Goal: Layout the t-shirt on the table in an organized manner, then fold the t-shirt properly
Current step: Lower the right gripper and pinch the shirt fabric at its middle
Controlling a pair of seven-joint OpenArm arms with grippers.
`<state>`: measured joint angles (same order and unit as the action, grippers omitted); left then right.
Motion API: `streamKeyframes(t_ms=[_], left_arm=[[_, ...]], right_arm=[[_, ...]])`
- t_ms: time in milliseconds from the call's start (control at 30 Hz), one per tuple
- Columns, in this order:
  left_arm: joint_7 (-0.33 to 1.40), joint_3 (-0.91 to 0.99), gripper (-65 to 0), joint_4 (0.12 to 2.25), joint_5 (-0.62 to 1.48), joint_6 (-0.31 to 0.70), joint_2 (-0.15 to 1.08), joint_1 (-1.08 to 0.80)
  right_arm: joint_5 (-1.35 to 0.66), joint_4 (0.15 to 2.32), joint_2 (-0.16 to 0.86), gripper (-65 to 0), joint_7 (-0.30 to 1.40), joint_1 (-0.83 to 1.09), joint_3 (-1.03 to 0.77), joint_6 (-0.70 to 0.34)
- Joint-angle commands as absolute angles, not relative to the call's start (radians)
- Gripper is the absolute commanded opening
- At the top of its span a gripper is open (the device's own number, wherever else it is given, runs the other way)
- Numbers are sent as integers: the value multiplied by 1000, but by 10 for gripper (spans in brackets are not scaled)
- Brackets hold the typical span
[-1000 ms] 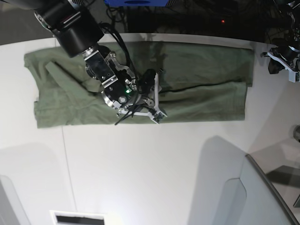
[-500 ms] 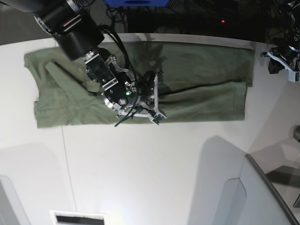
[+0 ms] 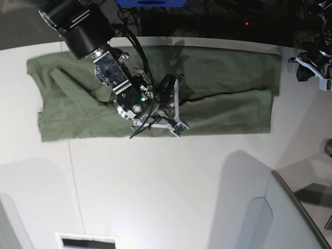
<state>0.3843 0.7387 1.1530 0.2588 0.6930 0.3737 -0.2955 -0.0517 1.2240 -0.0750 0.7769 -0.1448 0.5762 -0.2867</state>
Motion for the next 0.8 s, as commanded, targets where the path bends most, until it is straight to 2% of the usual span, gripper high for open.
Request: streamKeyframes(t_ms=[0,333,500,667,767], left_arm=[[366,745,-650,1153,269,698,398,-292],[366,745,-650,1099,268,698,401,-260],[366,745,-650,1102,268,698,401,-259],[371,745,-650,1106,275,698,401,-239],[372,753,-650,1125,278,698,397,-231]], right_arm=[[-59,1254,-85,-644,773,-160,576,-286],[-59,1260,-85,-644,789,-119,576,-286],[-61,1256,-85,-624,791,-116,575,-286],[-62,1303,-88,-450,869,-117,572,-286],[-62,1399,-84,-420,892,-85,565,-286]])
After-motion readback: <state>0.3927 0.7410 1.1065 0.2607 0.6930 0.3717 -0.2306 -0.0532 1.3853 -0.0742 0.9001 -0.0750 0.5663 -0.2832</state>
